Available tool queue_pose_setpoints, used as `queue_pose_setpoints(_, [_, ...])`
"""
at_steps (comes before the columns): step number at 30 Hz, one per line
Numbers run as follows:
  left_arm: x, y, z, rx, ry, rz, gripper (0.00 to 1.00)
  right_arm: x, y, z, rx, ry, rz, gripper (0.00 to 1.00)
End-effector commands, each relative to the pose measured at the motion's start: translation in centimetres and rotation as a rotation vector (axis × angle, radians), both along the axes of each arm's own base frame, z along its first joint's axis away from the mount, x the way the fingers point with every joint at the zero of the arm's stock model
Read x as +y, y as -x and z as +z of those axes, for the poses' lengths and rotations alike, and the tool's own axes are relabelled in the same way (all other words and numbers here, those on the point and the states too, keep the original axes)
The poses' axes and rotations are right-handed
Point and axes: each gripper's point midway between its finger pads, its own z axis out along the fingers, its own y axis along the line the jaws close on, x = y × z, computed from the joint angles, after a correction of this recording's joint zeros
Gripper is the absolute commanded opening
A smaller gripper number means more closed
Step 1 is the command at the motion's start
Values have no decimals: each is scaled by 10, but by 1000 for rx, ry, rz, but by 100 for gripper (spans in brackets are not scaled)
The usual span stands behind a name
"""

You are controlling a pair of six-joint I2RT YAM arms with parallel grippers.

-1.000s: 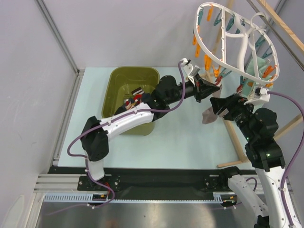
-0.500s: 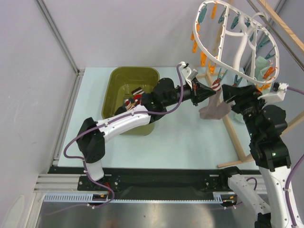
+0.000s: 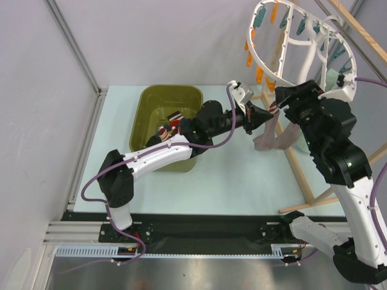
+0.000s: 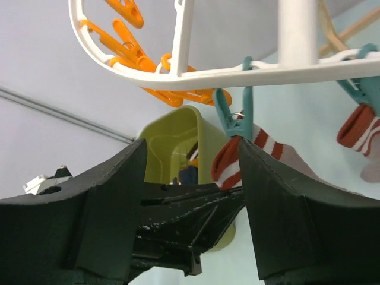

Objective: Remove the socks clipped to the hanger
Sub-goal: Remove the sock from the hanger.

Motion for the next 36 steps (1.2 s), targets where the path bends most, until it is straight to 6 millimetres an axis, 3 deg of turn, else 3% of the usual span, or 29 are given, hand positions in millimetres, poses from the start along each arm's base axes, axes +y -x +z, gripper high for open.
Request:
queue_pose_setpoints(1, [13,11,36,-88,37,27,0,-7,0,13,12,59,-86,67])
queue_pose_setpoints(3, [12,14,38,-101,34,31,0,5,-6,1,64,106,-78,66])
queue_pose_setpoints(9, [13,14,37,-95,35,40,0,2,-13,-9,137,183,-147,63])
queue_pose_setpoints(19, [16,15,39,-99,39,58,0,-11,-3,8,86,189,-175,65])
queue_pose_setpoints(23, [18,15,41,-101,43,61,0,-21,-10,2,118,231,-207,66])
queue_pose_setpoints(36, [16,19,39,-100,42,54,0,-16,-27,8,68,238,-177,61])
